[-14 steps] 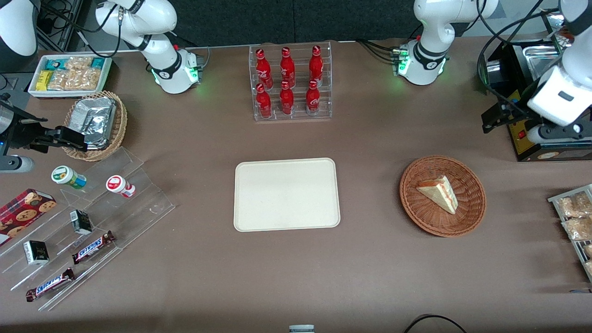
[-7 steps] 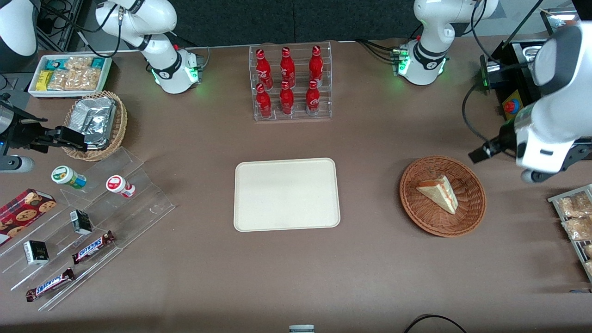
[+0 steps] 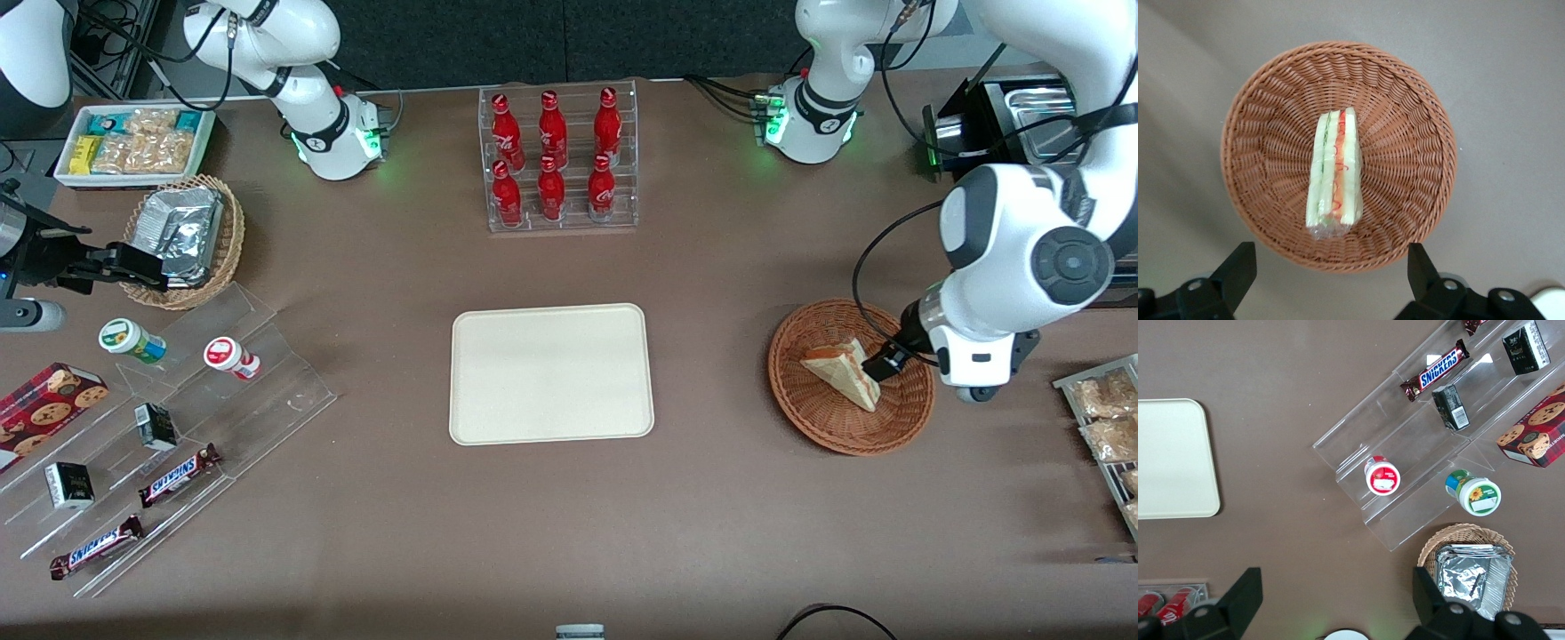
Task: Place sandwich from basket to tray
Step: 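Lower the left gripper and close it on the sandwich wedge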
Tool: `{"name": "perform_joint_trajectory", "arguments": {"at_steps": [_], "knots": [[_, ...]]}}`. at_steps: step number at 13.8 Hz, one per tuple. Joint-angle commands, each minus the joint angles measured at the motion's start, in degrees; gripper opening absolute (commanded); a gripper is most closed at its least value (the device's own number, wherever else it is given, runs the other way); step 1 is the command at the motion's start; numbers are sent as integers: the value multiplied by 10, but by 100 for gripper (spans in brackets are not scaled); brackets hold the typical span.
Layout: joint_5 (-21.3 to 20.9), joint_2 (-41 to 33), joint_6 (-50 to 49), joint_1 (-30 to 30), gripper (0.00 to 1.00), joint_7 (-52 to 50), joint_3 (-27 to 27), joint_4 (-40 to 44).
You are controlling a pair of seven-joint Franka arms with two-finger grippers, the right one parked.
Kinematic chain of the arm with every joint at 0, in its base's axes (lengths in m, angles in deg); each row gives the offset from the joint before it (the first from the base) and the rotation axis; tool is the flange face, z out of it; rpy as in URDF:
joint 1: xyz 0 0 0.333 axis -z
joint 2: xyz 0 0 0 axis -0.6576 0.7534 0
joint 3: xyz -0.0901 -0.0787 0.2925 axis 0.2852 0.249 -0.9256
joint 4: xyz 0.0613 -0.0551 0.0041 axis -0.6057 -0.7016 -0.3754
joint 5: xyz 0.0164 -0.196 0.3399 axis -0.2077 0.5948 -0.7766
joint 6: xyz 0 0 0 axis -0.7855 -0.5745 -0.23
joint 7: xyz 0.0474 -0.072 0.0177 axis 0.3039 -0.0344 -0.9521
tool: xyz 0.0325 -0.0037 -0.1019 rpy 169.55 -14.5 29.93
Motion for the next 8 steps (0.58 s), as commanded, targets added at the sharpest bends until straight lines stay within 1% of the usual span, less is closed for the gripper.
{"name": "perform_joint_trajectory", "arguments": {"at_steps": [1, 3, 6, 8], "knots": [[5, -16, 74, 3, 100, -17, -4, -71], [5, -18, 126, 2, 100, -20, -4, -109], [3, -2, 163, -2, 100, -19, -13, -129], [4, 13, 205, -2, 100, -20, -13, -149]]}}
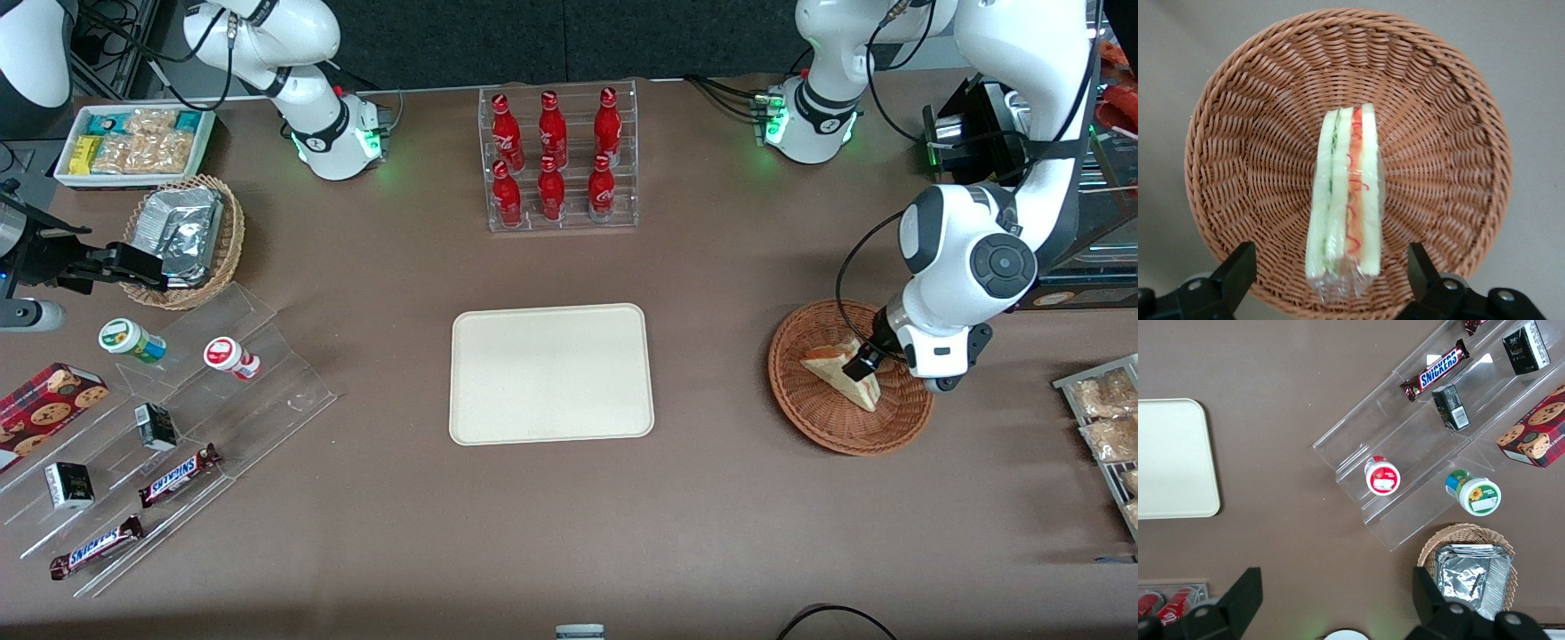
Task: Place sandwich from basket to tray
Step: 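Lower the left gripper and close it on the sandwich wedge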
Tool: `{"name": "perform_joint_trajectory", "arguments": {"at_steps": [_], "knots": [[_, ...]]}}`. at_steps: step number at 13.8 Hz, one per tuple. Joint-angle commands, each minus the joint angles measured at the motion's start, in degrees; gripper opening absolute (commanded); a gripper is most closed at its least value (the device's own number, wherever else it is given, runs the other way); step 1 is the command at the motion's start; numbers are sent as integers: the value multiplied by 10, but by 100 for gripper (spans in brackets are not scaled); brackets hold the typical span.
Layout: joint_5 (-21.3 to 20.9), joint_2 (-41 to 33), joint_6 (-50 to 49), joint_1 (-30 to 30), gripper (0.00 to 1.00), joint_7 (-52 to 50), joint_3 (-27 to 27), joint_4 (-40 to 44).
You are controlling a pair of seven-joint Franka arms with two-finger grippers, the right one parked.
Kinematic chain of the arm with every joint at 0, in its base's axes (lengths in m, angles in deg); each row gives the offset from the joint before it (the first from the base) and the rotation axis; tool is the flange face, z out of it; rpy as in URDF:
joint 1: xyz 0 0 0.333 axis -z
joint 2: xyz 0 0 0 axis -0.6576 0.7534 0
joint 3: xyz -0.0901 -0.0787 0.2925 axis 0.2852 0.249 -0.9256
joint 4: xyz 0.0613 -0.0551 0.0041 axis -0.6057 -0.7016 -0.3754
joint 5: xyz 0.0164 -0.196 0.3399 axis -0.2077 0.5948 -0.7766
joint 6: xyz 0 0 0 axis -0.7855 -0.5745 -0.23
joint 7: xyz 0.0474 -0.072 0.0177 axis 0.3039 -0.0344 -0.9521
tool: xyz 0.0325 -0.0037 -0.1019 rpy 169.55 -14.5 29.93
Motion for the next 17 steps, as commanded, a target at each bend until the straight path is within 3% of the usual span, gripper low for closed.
{"name": "perform_joint_trajectory", "arguments": {"at_steps": [1, 8, 9, 10, 11, 12, 14, 17], "knots": [[4, 17, 55, 1, 100, -8, -2, -24], [4, 75, 107, -1, 100, -8, -2, -28], [4, 75, 107, -1, 93, -8, -2, -28], [4, 75, 107, -1, 54, -8, -2, -28], [4, 74, 105, -1, 26, -8, -2, -27], [4, 73, 102, -1, 11, -8, -2, -26], [4, 66, 93, -1, 1, -9, -2, -19], [5, 43, -12, 6, 0, -9, 1, 45]]}}
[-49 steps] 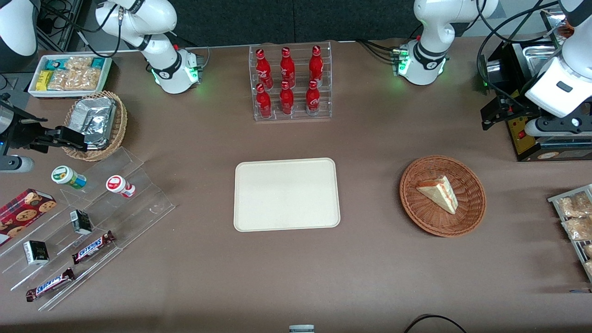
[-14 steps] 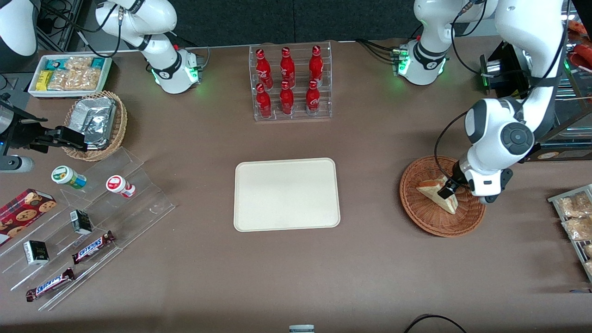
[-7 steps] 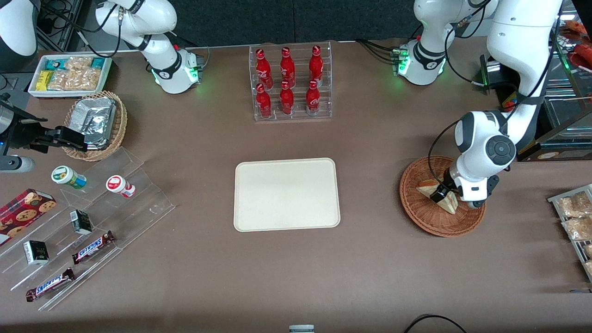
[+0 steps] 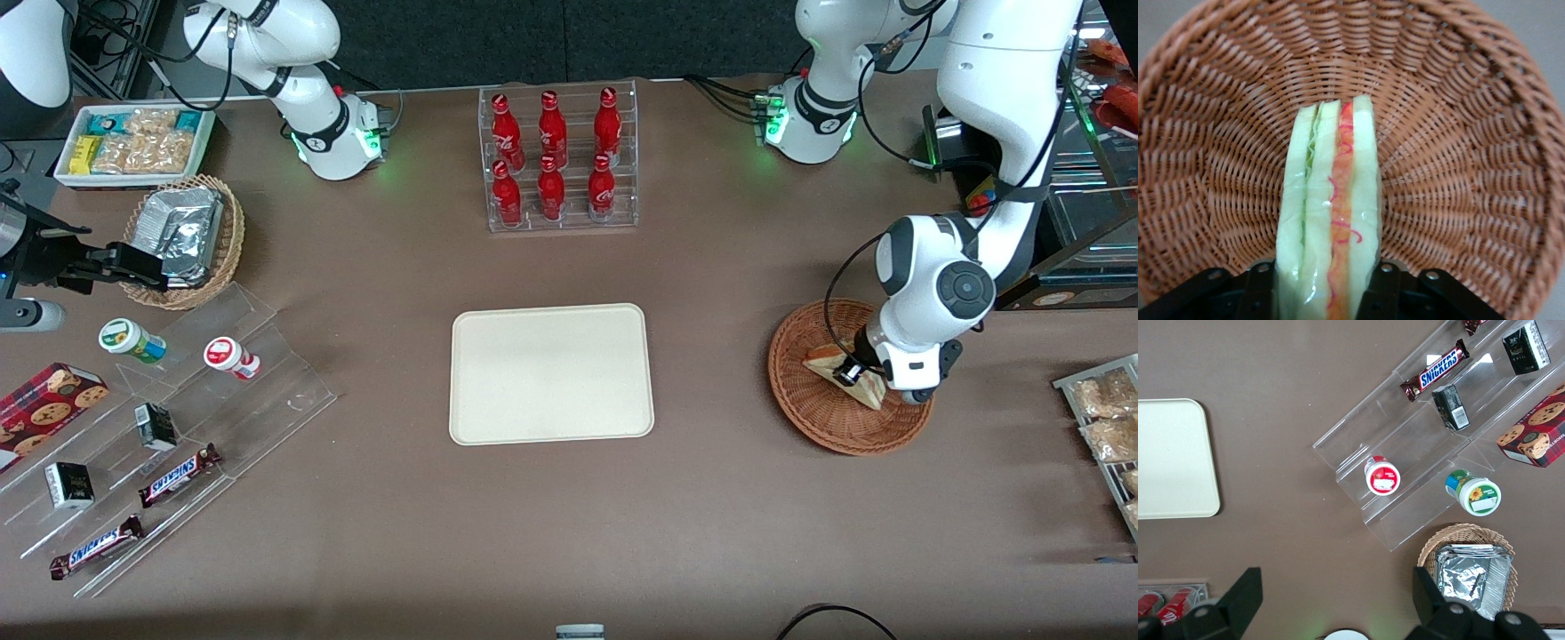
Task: Place sandwich from basket to tray
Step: 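Lift the sandwich and carry it over the cream tray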
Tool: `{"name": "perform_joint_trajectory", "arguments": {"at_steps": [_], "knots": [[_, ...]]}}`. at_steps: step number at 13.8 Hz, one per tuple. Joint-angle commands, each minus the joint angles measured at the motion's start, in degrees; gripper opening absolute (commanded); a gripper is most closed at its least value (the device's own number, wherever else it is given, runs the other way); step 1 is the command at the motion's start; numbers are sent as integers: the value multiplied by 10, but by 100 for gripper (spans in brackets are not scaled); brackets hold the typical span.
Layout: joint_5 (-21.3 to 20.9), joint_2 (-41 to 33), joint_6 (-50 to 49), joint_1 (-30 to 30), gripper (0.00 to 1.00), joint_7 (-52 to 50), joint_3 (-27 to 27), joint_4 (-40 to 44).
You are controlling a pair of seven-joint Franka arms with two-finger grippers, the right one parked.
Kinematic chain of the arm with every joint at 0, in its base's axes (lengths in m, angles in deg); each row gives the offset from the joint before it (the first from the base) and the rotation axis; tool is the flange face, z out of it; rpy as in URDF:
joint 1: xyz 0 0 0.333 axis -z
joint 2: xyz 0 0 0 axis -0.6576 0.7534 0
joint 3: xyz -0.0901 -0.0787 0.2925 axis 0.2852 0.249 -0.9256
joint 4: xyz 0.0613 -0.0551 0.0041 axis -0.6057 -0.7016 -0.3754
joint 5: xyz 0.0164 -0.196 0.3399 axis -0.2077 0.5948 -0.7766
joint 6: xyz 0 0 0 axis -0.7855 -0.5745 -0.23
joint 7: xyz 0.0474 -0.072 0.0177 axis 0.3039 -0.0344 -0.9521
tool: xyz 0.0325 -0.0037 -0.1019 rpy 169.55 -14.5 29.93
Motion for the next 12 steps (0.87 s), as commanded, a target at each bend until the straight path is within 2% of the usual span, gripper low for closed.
{"name": "perform_joint_trajectory", "arguments": {"at_steps": [1, 5, 10, 12], "knots": [[5, -26, -122, 8, 0, -7, 5, 72], [6, -13, -299, 66, 0, -14, 27, 228], [5, 37, -312, 206, 0, -81, 27, 323], [6, 66, -315, 248, 0, -78, 29, 359]]}}
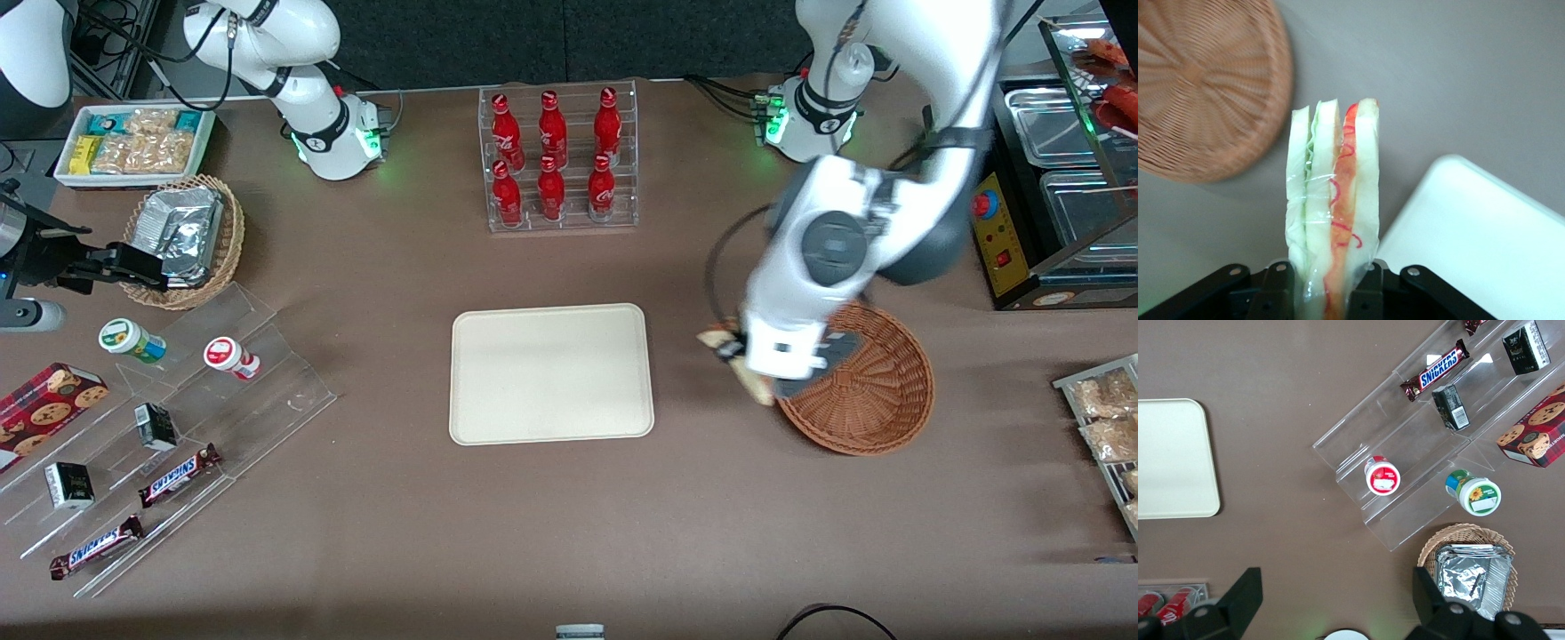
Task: Place sandwich from basket to tray
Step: 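Lift the sandwich and carry it over the cream tray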
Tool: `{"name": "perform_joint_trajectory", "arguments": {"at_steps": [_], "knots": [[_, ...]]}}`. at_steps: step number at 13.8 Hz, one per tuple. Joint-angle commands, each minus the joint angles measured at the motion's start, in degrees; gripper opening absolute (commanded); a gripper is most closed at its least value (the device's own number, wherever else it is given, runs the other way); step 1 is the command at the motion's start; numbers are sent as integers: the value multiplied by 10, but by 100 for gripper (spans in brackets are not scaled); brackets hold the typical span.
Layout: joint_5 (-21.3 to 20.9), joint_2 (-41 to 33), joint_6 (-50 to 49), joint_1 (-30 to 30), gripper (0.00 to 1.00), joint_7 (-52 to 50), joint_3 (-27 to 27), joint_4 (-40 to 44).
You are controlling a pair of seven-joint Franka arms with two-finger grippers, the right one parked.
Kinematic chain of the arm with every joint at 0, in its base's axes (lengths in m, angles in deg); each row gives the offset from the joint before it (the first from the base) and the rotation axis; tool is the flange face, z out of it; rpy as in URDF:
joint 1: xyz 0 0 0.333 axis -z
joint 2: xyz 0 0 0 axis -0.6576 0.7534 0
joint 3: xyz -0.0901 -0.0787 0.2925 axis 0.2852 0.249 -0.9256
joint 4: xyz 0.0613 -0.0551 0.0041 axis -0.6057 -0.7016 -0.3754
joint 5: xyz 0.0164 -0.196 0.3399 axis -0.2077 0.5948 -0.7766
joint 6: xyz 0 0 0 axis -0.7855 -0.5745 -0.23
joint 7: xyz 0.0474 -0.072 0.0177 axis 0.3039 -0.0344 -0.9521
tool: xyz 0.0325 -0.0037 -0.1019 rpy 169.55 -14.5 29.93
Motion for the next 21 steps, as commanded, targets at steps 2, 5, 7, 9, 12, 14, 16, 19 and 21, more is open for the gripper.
{"name": "perform_joint_trajectory", "arguments": {"at_steps": [2, 5, 7, 9, 12, 14, 16, 19, 21], "knots": [[-1, 86, -23, 82, 0, 1, -8, 107], [-4, 145, -18, 132, 0, 58, -8, 164], [-3, 180, -17, 154, 0, 84, -8, 204], [-3, 218, -15, 172, 0, 98, -8, 250], [-3, 279, -13, 191, 0, 100, -8, 309], [-4, 299, -7, 192, 0, 139, -9, 321], [-4, 317, 19, 192, 0, 166, -10, 323], [-6, 348, 45, 193, 0, 165, -13, 323], [-6, 356, 61, 193, 0, 163, -13, 323]]}}
